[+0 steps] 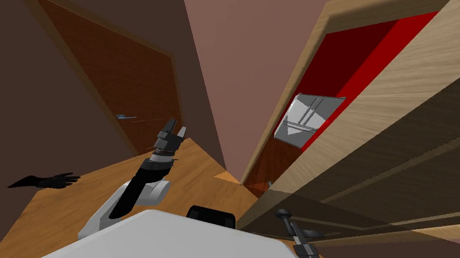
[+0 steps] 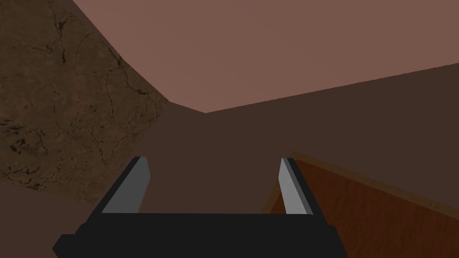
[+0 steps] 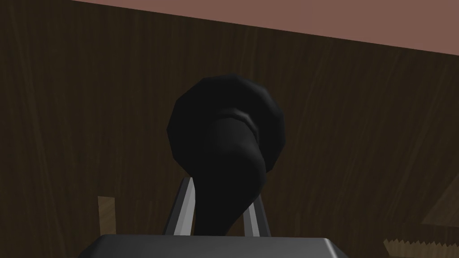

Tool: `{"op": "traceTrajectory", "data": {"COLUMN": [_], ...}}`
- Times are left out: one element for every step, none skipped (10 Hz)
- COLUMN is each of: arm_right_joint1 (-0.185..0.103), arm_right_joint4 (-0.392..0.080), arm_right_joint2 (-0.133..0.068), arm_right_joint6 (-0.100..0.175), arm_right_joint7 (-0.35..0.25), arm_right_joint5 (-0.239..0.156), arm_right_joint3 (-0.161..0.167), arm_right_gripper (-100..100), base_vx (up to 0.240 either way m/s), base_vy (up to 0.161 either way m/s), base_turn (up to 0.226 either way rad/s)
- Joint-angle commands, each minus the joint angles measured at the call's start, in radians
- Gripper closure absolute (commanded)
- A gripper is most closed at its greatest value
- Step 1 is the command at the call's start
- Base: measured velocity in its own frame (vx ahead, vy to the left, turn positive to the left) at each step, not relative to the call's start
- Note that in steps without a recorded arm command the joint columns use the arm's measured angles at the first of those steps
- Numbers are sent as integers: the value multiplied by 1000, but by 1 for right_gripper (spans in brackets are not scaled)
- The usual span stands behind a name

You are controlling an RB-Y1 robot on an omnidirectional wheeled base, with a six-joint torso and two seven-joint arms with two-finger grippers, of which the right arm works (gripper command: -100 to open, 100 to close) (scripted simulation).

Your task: Pull the door open

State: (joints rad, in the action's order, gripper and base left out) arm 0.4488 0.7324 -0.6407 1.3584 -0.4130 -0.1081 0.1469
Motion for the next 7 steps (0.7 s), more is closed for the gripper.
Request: {"op": "traceTrajectory", "data": {"arm_right_joint1": [5, 9, 18, 22, 28, 28, 30], "arm_right_joint4": [-5, -8, -15, -18, -23, -23, -24], "arm_right_joint2": [8, 8, 10, 10, 12, 12, 12], "arm_right_joint6": [30, 37, 53, 61, 71, 71, 74], "arm_right_joint7": [5, 6, 9, 11, 13, 13, 14], "arm_right_joint5": [4, 3, 2, 2, 1, 1, 1], "arm_right_joint3": [8, 8, 9, 9, 10, 10, 10], "arm_right_gripper": [100, 100, 100, 100, 100, 100, 100], "base_vx": [196, 144, 86, 51, 22, 1, -11], "base_vy": [29, 10, 3, -1, 0, -14, 2], "base_turn": [187, 125, 224, 141, 101, 42, 25]}}
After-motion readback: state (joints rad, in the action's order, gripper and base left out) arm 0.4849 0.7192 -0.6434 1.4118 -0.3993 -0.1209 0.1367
